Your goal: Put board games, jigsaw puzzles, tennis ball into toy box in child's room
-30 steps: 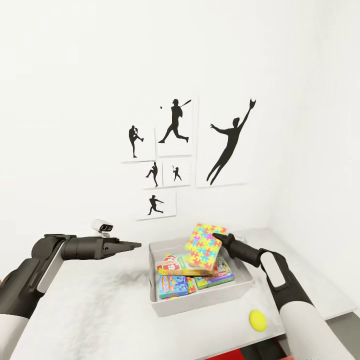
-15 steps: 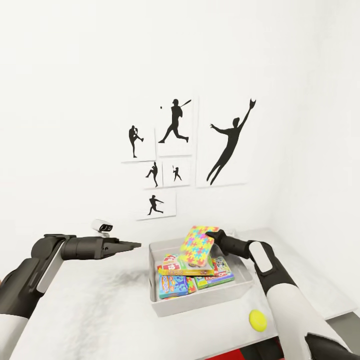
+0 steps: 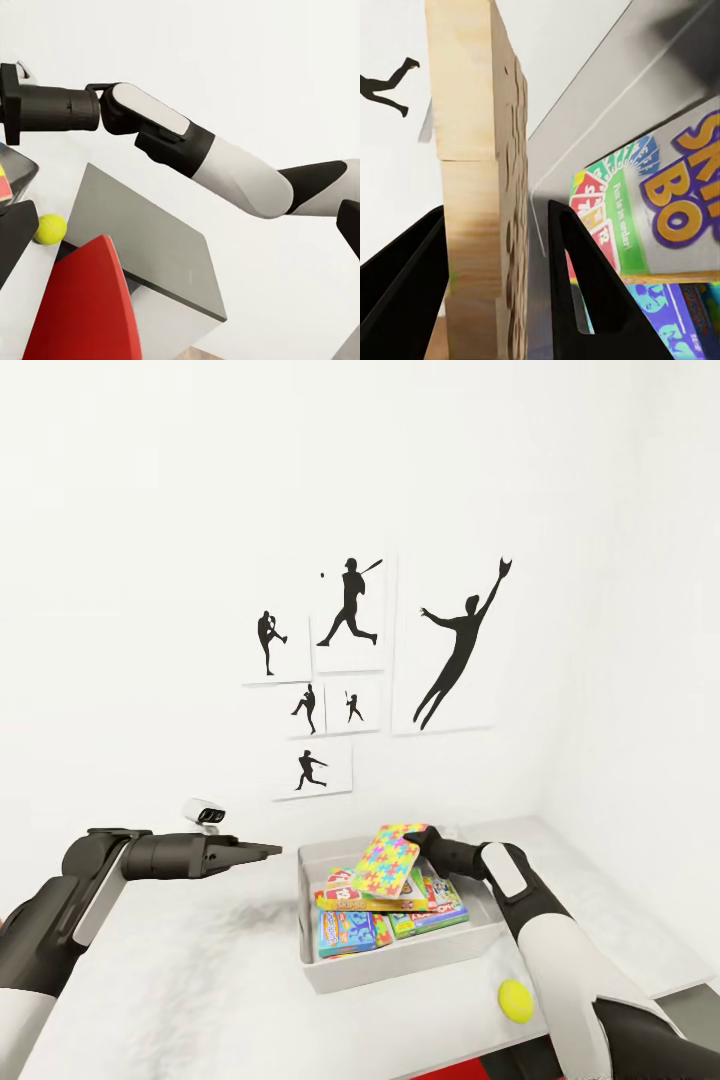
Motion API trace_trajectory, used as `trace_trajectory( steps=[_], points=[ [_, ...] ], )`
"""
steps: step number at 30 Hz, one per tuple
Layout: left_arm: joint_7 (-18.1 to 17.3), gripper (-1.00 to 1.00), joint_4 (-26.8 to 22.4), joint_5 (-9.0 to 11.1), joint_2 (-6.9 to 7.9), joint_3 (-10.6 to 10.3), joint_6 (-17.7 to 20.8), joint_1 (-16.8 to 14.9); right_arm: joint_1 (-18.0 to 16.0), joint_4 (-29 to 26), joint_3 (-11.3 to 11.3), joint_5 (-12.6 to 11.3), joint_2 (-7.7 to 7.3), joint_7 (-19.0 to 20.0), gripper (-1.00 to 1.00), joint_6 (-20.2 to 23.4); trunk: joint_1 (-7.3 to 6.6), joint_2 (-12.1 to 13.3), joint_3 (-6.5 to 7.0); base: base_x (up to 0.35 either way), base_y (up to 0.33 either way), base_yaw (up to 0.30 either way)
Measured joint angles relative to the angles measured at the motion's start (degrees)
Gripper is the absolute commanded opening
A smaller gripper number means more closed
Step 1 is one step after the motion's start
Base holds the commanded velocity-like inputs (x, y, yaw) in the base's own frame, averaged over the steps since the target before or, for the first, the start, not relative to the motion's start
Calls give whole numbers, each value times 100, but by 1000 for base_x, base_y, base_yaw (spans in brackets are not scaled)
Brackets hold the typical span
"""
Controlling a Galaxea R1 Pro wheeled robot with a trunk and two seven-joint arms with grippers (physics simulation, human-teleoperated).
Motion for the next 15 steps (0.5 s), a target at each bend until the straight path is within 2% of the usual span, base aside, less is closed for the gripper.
trace_trajectory(
  steps=[15],
  points=[
    [0,100,2,0,0,-1,0,0,-78,207,-8,0,0,-400,-100,-245,0,0,0,0,0,0]
  ],
)
